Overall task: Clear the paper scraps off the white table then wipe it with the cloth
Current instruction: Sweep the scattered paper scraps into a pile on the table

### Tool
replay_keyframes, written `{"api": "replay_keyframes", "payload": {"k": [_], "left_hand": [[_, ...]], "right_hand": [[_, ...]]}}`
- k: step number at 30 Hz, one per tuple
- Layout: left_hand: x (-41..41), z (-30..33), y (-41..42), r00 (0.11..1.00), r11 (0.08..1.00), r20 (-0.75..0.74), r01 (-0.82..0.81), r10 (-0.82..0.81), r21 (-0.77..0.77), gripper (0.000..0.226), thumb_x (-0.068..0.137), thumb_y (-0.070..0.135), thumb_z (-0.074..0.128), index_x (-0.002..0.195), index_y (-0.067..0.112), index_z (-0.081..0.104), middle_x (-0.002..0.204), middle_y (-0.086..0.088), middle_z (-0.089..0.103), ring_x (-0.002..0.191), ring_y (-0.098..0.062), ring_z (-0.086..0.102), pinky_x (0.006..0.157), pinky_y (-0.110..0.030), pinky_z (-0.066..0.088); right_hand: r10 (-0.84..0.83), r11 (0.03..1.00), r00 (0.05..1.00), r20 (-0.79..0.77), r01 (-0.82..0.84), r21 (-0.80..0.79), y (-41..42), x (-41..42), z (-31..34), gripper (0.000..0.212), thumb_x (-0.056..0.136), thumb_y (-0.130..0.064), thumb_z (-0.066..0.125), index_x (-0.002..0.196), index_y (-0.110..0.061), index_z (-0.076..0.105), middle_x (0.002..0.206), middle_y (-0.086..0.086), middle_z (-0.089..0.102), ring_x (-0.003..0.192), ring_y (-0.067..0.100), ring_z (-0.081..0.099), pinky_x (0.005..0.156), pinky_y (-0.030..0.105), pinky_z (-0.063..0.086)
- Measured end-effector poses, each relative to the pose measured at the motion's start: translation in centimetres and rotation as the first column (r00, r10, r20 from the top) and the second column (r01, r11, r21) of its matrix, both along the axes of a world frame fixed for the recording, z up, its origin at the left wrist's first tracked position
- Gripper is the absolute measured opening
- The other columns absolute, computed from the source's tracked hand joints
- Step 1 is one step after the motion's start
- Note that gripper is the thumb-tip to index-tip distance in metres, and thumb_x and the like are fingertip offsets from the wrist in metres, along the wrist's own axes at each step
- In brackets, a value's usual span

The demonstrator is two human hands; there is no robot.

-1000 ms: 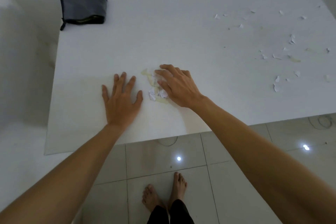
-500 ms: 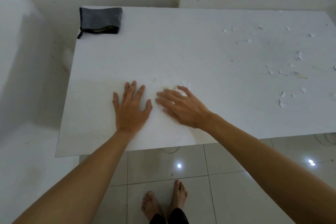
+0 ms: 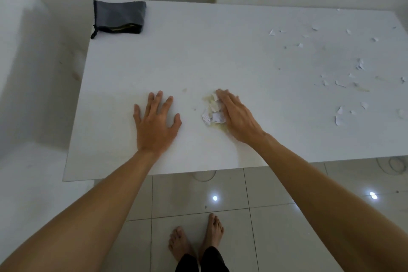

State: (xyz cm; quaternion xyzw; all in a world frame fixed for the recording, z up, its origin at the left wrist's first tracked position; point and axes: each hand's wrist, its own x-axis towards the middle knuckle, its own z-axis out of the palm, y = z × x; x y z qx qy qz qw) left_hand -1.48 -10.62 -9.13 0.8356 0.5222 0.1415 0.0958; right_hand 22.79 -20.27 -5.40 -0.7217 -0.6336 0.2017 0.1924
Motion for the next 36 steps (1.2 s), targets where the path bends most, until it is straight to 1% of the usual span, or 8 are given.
{"api": "replay_keyframes", "payload": {"k": [5, 8, 10, 12, 20, 27, 33, 36], "left_hand": [[0.1, 0.1, 0.0, 1.000, 1.000, -0.015, -0.004, 0.004, -0.013, 0.056, 0.096, 0.048, 0.045, 0.148, 0.026, 0.044, 0.162, -0.001, 0.031, 0.153, -0.018, 0.018, 0.121, -0.057, 0.009], [0.2, 0.2, -0.1, 1.000, 1.000, -0.004, -0.001, 0.001, -0.020, 0.055, 0.097, 0.046, 0.047, 0.148, 0.025, 0.045, 0.162, -0.001, 0.031, 0.153, -0.019, 0.018, 0.121, -0.057, 0.008], [0.2, 0.2, -0.1, 1.000, 1.000, 0.000, -0.001, 0.001, -0.025, 0.055, 0.097, 0.045, 0.047, 0.148, 0.025, 0.044, 0.162, -0.001, 0.031, 0.153, -0.019, 0.017, 0.121, -0.057, 0.008], [0.2, 0.4, -0.2, 1.000, 0.999, 0.003, 0.002, -0.002, -0.032, 0.055, 0.098, 0.044, 0.047, 0.149, 0.024, 0.043, 0.162, -0.002, 0.030, 0.153, -0.019, 0.017, 0.121, -0.057, 0.007], [0.5, 0.4, -0.3, 0.999, 0.999, -0.040, 0.019, -0.020, -0.026, 0.054, 0.099, 0.040, 0.051, 0.148, 0.019, 0.044, 0.160, -0.007, 0.034, 0.151, -0.026, 0.023, 0.118, -0.061, 0.014], [4.4, 3.7, 2.0, 0.998, 0.996, -0.006, -0.066, 0.066, -0.055, 0.030, 0.097, 0.023, 0.051, 0.123, 0.012, 0.058, 0.128, -0.012, 0.056, 0.118, -0.035, 0.051, 0.103, -0.057, 0.032], [11.1, 6.2, 3.2, 0.995, 0.996, 0.075, 0.069, -0.066, -0.048, 0.030, 0.098, 0.021, 0.052, 0.126, 0.012, 0.057, 0.129, -0.010, 0.057, 0.117, -0.033, 0.053, 0.091, -0.050, 0.042], [15.1, 6.3, 3.4, 0.988, 0.991, 0.096, 0.126, -0.122, -0.039, 0.031, 0.097, 0.020, 0.053, 0.126, 0.013, 0.058, 0.130, -0.008, 0.056, 0.117, -0.030, 0.054, 0.091, -0.049, 0.042]], "right_hand": [[-0.168, 0.974, 0.976, -0.140, 0.186, 0.132, -2.3, -0.7, 1.4, 0.047, 0.109, -0.025, 0.044, 0.154, -0.014, 0.038, 0.151, 0.004, 0.045, 0.131, 0.019, 0.051, 0.106, 0.032, 0.045], [-0.333, 0.941, 0.934, -0.130, 0.338, 0.020, -4.6, 0.5, 1.6, 0.084, 0.087, -0.052, 0.075, 0.153, -0.019, 0.035, 0.138, 0.001, 0.044, 0.117, 0.014, 0.054, 0.095, 0.026, 0.045], [-0.364, 0.931, 0.920, -0.143, 0.355, -0.088, -5.6, 1.0, 1.6, 0.104, 0.068, -0.052, 0.090, 0.151, -0.020, 0.037, 0.130, -0.002, 0.043, 0.097, 0.010, 0.058, 0.084, 0.023, 0.049], [-0.394, 0.918, 0.898, -0.198, 0.373, -0.135, -5.4, 0.7, 1.6, 0.099, 0.065, -0.043, 0.095, 0.147, -0.018, 0.045, 0.125, -0.003, 0.047, 0.088, 0.008, 0.061, 0.082, 0.026, 0.056], [-0.370, 0.927, 0.830, -0.417, 0.363, -0.101, -2.6, -2.5, 1.4, 0.060, 0.083, -0.011, 0.083, 0.136, -0.013, 0.056, 0.120, 0.002, 0.060, 0.091, 0.011, 0.068, 0.079, 0.015, 0.056], [-0.301, 0.951, 0.911, -0.281, 0.310, -0.015, -2.8, 1.4, 2.6, 0.033, 0.102, -0.012, 0.057, 0.135, -0.011, 0.059, 0.126, 0.004, 0.063, 0.101, 0.017, 0.065, 0.092, 0.028, 0.055], [-0.335, 0.940, 0.918, -0.211, 0.340, -0.010, -2.9, 8.3, 3.2, 0.030, 0.104, -0.013, 0.053, 0.133, -0.011, 0.061, 0.126, 0.003, 0.064, 0.103, 0.014, 0.064, 0.092, 0.020, 0.049], [-0.349, 0.935, 0.919, -0.183, 0.355, 0.000, -2.9, 12.5, 2.8, 0.029, 0.103, -0.014, 0.054, 0.130, -0.012, 0.063, 0.124, 0.003, 0.064, 0.101, 0.013, 0.064, 0.094, 0.028, 0.053]]}}
